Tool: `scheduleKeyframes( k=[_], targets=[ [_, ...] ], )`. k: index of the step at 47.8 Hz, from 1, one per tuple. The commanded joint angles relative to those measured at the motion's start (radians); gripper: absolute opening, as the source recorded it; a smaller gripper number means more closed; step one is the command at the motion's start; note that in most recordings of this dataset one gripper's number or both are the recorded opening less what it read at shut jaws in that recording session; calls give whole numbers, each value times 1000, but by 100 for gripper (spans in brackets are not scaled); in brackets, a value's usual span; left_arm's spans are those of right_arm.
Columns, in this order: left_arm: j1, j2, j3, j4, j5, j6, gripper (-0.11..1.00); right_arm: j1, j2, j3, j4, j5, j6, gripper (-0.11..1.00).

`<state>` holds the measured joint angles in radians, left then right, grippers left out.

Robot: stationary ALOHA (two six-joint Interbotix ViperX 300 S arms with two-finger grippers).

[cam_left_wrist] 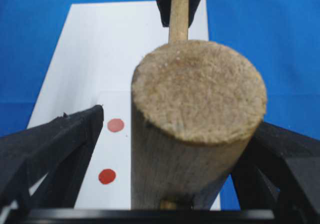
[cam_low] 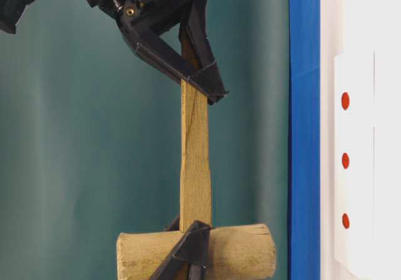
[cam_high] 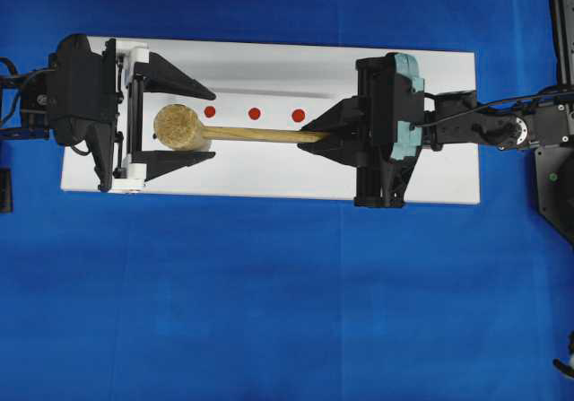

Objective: Hit the mark with a hammer.
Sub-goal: 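Move the left gripper in and grasp the mallet head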

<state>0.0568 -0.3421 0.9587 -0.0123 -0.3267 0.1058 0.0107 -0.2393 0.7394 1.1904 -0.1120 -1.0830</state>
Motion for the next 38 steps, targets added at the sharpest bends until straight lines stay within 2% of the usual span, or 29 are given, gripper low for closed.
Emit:
scheduleKeyframes(
  k=[1, 8, 9, 26, 38],
  targets=[
    [5, -6, -25, -2, 3, 2, 83, 5, -15, -38, -3, -5, -2, 2],
    [-2, -6, -23, -2, 21, 12, 45, 5, -15, -38, -3, -3, -2, 2],
    [-3, -6, -25, -2, 21, 14, 44, 5, -15, -38, -5, -2, -2, 2],
    [-15, -6, -23, -2, 28, 9, 45, 5, -17, -38, -54, 17, -2, 2],
    [-15, -8, -25, -2, 32, 2, 45, 5, -15, -37, -52, 18, 6, 2]
  ],
)
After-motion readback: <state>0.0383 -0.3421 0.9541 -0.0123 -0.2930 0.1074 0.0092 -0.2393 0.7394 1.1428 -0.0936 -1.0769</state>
